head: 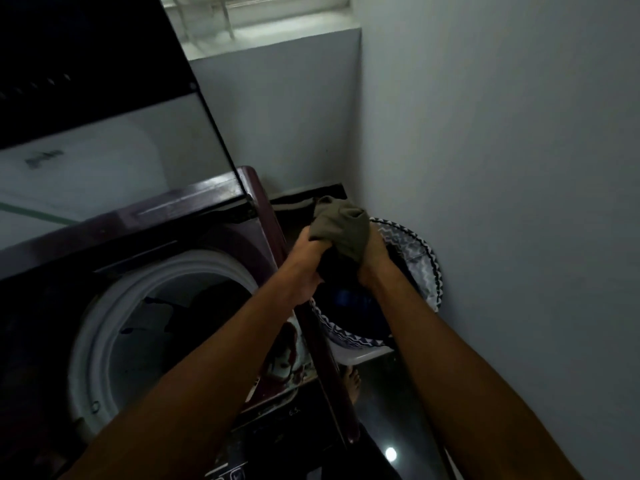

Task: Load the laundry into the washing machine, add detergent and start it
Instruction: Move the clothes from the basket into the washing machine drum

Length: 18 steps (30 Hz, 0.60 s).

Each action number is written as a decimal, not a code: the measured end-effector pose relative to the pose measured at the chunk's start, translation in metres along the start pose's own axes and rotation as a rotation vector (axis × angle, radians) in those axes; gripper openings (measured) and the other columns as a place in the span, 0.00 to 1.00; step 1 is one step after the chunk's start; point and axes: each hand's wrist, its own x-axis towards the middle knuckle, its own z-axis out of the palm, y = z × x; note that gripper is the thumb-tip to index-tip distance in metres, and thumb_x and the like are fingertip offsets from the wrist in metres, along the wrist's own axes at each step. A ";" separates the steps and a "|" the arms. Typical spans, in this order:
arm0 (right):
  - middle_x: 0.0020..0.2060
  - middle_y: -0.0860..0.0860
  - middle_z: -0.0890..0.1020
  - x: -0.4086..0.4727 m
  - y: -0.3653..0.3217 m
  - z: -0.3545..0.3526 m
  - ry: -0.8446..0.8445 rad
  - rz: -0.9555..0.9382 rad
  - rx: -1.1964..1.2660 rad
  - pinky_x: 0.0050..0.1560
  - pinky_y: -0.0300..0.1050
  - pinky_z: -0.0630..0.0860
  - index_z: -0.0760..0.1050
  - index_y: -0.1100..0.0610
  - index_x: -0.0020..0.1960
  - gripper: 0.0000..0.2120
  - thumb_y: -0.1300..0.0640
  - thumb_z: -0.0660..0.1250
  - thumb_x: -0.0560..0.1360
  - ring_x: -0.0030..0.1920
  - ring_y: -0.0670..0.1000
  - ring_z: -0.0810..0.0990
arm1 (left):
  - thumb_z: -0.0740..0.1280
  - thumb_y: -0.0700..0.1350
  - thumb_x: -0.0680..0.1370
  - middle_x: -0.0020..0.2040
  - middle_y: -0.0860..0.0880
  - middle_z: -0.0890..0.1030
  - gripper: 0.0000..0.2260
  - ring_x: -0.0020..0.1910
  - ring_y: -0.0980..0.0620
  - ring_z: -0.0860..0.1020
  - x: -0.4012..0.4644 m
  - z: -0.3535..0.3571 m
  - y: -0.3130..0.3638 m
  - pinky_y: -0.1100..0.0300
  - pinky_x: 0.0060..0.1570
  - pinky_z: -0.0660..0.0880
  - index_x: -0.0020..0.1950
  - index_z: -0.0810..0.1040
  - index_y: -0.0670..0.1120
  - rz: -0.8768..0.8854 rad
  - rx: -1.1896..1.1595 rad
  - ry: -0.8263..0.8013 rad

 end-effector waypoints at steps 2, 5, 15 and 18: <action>0.43 0.55 0.78 0.005 0.003 0.007 0.045 -0.071 -0.166 0.43 0.47 0.76 0.70 0.68 0.65 0.15 0.61 0.57 0.81 0.39 0.50 0.77 | 0.63 0.42 0.81 0.52 0.44 0.84 0.10 0.48 0.48 0.84 -0.004 -0.005 0.005 0.53 0.43 0.81 0.61 0.75 0.47 0.077 -0.012 0.112; 0.48 0.58 0.79 0.009 0.007 0.019 0.037 -0.108 -0.229 0.53 0.55 0.79 0.72 0.61 0.57 0.09 0.59 0.63 0.78 0.43 0.53 0.78 | 0.65 0.40 0.80 0.55 0.44 0.82 0.12 0.51 0.46 0.82 -0.015 -0.018 0.016 0.56 0.42 0.81 0.63 0.73 0.46 0.147 0.079 0.179; 0.68 0.71 0.67 0.008 0.043 0.055 -0.250 -0.206 -0.763 0.68 0.47 0.65 0.64 0.75 0.68 0.28 0.58 0.59 0.74 0.66 0.61 0.68 | 0.70 0.32 0.74 0.46 0.53 0.77 0.17 0.42 0.59 0.76 -0.055 -0.054 0.055 0.75 0.34 0.72 0.59 0.71 0.44 0.396 0.354 0.223; 0.65 0.70 0.72 0.019 0.040 0.056 -0.176 -0.134 -0.781 0.66 0.50 0.69 0.69 0.73 0.66 0.25 0.56 0.64 0.76 0.65 0.65 0.71 | 0.71 0.33 0.73 0.44 0.56 0.77 0.17 0.42 0.62 0.75 -0.062 -0.066 0.061 0.77 0.34 0.70 0.56 0.71 0.47 0.419 0.446 0.229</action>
